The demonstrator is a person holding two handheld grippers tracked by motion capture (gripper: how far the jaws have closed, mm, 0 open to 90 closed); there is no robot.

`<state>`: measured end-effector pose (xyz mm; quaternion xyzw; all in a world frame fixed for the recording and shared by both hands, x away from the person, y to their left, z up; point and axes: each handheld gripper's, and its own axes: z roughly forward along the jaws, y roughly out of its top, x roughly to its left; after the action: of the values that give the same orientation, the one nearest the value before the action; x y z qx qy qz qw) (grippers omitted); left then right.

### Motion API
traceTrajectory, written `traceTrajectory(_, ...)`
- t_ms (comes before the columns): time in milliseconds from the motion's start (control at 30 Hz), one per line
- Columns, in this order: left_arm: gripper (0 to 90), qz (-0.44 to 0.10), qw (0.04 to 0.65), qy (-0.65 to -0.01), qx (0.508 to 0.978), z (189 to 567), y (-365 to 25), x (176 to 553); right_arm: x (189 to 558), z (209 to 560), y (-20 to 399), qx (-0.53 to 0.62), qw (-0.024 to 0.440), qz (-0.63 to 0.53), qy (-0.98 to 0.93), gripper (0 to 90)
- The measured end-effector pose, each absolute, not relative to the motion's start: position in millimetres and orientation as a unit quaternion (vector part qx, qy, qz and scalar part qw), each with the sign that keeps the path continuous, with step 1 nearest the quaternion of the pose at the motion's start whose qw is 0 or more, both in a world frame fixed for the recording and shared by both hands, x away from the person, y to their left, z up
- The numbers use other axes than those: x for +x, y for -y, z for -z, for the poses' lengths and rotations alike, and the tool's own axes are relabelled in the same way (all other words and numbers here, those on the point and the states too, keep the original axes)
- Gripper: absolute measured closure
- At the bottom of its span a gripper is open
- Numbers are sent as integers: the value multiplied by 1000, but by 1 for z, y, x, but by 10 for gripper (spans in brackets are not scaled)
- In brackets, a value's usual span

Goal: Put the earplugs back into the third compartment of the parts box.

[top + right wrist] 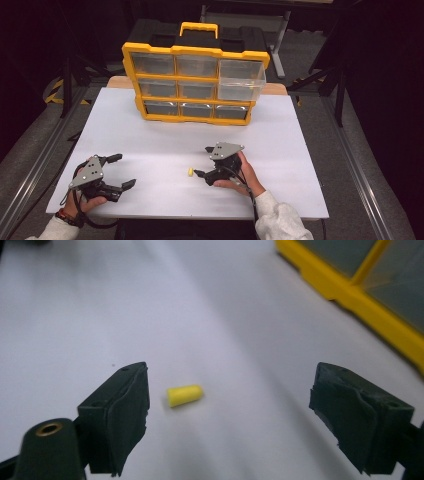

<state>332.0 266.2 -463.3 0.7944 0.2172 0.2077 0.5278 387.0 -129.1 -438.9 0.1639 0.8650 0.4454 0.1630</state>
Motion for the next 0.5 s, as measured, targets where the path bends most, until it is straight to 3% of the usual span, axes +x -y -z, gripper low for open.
traceTrajectory(200, 62, -207, 524, -218, 797, 465, -268, 329, 393, 455, 110, 141, 120, -418, -889, 216)
traceTrajectory(500, 63, -208, 524, -220, 796, 465, -270, 326, 399, 467, 95, 129, 104, -392, -905, 364)
